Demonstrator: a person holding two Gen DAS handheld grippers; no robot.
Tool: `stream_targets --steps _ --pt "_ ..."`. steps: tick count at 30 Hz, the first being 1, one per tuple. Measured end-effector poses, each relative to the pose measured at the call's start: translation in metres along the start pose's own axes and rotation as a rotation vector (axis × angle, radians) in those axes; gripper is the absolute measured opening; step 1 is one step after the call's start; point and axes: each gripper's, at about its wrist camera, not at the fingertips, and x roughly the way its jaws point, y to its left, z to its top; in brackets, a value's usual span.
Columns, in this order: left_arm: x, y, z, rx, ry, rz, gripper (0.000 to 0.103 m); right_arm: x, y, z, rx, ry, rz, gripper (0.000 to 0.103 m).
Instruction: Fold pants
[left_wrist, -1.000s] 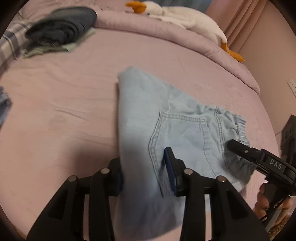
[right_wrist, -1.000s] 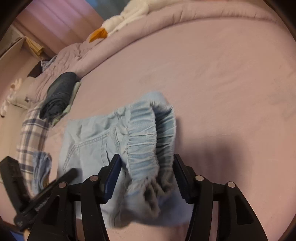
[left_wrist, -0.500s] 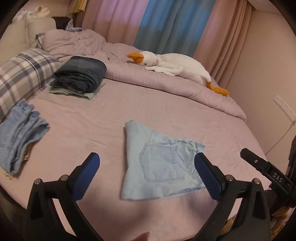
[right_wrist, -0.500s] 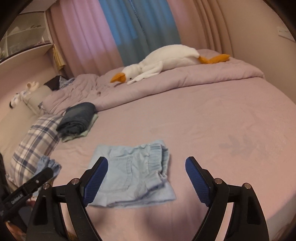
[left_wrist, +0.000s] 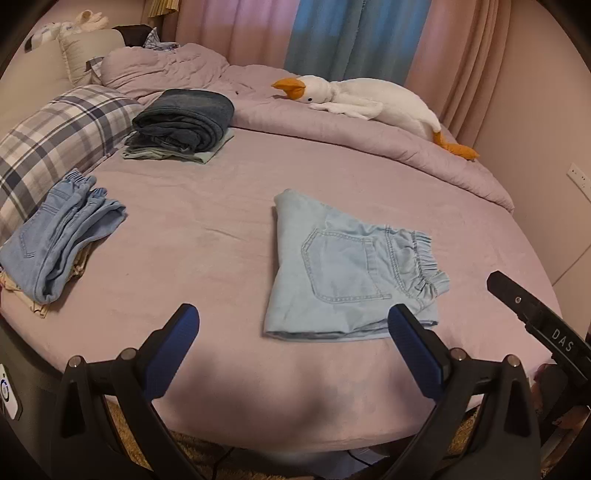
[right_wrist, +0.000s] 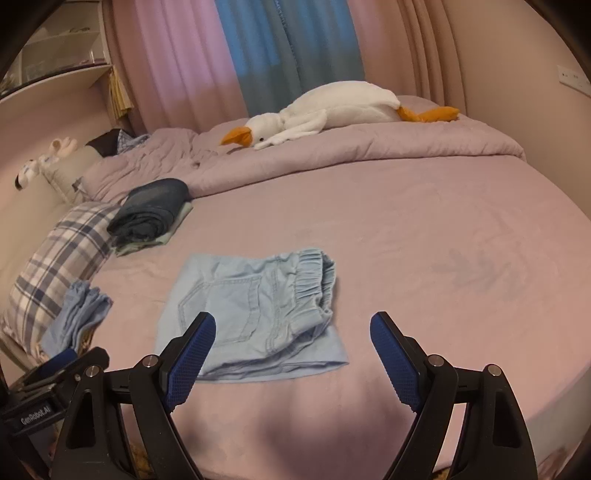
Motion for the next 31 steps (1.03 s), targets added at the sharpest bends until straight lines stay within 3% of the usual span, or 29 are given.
stream_targets --steps 31 --pt "-0.021 0.001 -0.005 -0.004 -0.041 -0.006 0.102 -0.002 0.009 -0.011 -0.025 0.012 -0.041 0.086"
